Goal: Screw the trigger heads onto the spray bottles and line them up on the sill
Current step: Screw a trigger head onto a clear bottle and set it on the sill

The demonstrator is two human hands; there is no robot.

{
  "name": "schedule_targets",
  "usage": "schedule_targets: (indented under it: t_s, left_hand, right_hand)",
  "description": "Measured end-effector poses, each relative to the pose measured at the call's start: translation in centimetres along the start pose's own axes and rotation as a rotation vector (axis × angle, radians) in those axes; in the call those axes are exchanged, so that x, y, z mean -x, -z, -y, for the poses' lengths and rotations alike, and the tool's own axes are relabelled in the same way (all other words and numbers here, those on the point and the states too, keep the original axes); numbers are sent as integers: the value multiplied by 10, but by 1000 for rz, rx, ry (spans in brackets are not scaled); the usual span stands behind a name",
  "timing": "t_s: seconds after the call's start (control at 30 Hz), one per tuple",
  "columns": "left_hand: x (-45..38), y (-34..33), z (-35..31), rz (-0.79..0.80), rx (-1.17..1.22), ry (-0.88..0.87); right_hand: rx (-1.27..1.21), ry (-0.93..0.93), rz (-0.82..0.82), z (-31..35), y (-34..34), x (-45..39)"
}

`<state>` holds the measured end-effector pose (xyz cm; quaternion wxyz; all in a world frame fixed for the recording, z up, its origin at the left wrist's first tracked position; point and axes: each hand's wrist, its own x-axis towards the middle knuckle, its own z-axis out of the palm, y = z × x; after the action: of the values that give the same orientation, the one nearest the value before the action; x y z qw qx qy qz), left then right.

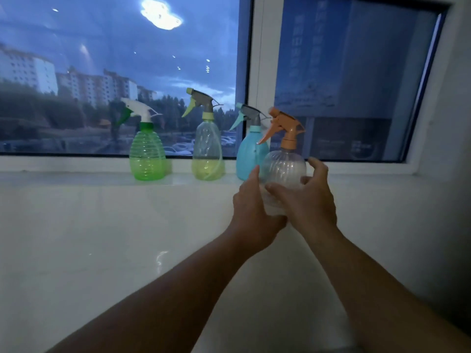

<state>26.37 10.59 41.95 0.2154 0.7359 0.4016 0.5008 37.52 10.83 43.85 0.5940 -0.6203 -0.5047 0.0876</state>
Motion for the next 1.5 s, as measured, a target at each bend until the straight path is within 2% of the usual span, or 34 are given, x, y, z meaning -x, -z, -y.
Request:
schedule_targets:
  t_s: [0.17, 0.37, 0.67, 0.83, 0.97, 1.07, 1.2, 1.27, 1.5]
  left_hand:
    - [-54, -29, -14, 181, -7, 41]
    - [-99, -53, -14, 323, -175, 128]
    - [-133, -78, -3, 373, -256, 195]
    - [-133, -76, -4, 376, -321, 199]
    - [-132, -72, -14, 354, -327, 124]
    - [-124, -65, -21, 314, -271, 70]
    - [-93, -52, -21, 227, -246, -13]
    - [-72, -43, -15, 241, -244, -22]
    - [-5, 4, 5, 231, -267, -71]
  right_hand:
    - [-4, 78, -41, -9, 9, -70]
    - [79, 81, 45, -39, -6, -129]
    - [143, 92, 127, -71, -15, -164]
    - [176, 94, 118, -67, -14, -158]
    - [235, 56, 142, -63, -7, -154]
    - [238, 109, 52, -57, -3, -144]
    - [121, 240, -66, -44, 3, -107]
    - [89, 307, -44, -37, 3, -79]
    - [30, 315, 139, -22, -13, 13]
